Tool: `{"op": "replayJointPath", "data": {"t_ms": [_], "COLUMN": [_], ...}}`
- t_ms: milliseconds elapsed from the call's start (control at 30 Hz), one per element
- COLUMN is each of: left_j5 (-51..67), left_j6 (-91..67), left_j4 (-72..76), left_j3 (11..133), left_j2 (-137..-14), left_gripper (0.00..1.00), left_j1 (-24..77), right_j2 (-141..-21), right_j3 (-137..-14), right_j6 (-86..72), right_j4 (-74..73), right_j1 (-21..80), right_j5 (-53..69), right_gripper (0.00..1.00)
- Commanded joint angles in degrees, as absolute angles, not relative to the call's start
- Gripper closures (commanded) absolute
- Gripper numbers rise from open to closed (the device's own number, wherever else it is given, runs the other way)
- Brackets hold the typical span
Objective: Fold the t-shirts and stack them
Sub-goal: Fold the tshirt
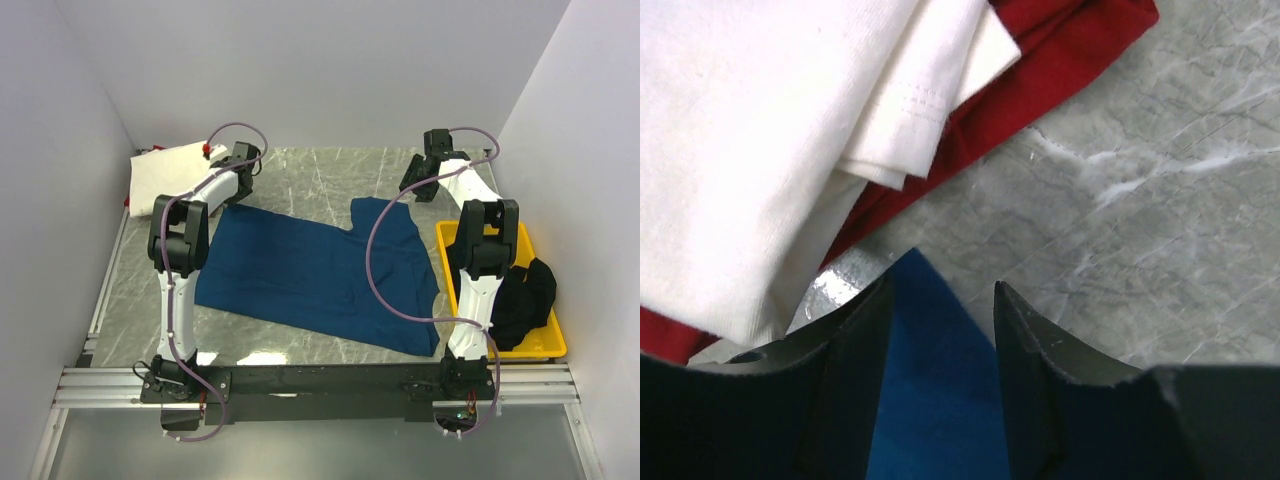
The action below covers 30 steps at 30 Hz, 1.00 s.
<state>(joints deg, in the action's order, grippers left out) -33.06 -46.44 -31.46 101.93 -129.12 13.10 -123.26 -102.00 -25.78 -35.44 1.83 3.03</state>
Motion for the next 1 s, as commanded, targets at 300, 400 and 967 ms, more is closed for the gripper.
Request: {"op": "replayJointPath", "data": {"t_ms": [300,400,967], "left_j5": [-35.5,-35.4,-35.2], "left_j6": [-48.7,-48.4,-47.5], "left_j4": [-35.2,-34.9,-32.8], "left_j3": [105.5,104.7,102.0], "left_j2": [-130.9,-131.3,-130.6], "left_gripper": [0.56,0.58,0.85], "left_j1": [13.4,13.4,12.7], "right_j2": [-124.8,-125.1,-128.0], "right_j3": [-103.8,-104.0,-107.2], "right_j6": [-25.0,-25.0,-25.1], "right_j4": [-35.7,-36.0,-38.1], "right_j1": [1.1,1.1,1.1], "right_j5": [2.9,2.5,0.6], "right_gripper": [0.41,0.41,0.41]}}
